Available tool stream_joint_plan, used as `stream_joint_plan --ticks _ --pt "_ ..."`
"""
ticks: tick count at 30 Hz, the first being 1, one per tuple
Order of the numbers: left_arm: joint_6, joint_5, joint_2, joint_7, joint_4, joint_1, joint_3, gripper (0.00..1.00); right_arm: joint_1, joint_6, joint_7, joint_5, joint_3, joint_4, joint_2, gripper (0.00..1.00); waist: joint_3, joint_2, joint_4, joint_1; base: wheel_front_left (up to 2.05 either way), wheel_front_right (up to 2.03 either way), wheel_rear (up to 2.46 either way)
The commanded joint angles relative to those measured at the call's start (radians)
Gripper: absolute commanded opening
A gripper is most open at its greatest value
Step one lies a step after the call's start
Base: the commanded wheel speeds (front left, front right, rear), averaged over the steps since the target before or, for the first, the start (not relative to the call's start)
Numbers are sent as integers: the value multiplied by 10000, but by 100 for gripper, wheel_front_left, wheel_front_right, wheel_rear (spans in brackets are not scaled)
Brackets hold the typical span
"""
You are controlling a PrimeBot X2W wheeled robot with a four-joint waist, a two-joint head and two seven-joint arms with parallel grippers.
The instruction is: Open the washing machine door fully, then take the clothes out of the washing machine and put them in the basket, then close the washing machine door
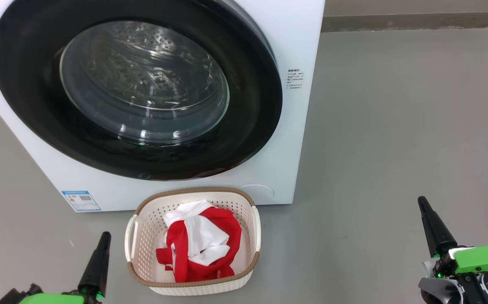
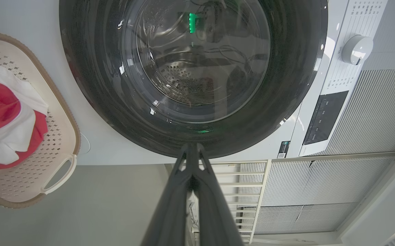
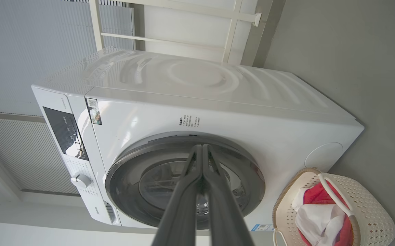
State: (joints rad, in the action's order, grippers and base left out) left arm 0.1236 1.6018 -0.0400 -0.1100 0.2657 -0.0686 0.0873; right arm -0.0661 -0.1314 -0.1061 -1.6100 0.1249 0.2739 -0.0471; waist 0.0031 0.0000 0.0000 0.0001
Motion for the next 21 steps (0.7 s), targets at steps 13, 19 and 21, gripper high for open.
stream_joint_plan --ticks 13,19,21 --pt "71 66 -102 -34 -207 -394 267 0 -416 7 -52 -4 -134 -293 -55 0 0 0 0 0 0 0 0" --pt "71 67 -102 -34 -207 -394 266 0 -416 7 -55 -2 -131 -293 -53 0 0 0 0 0 0 0 0" --pt "71 67 -102 -34 -207 -394 266 0 -416 7 -56 -1 -130 -293 -52 0 0 0 0 0 0 0 0"
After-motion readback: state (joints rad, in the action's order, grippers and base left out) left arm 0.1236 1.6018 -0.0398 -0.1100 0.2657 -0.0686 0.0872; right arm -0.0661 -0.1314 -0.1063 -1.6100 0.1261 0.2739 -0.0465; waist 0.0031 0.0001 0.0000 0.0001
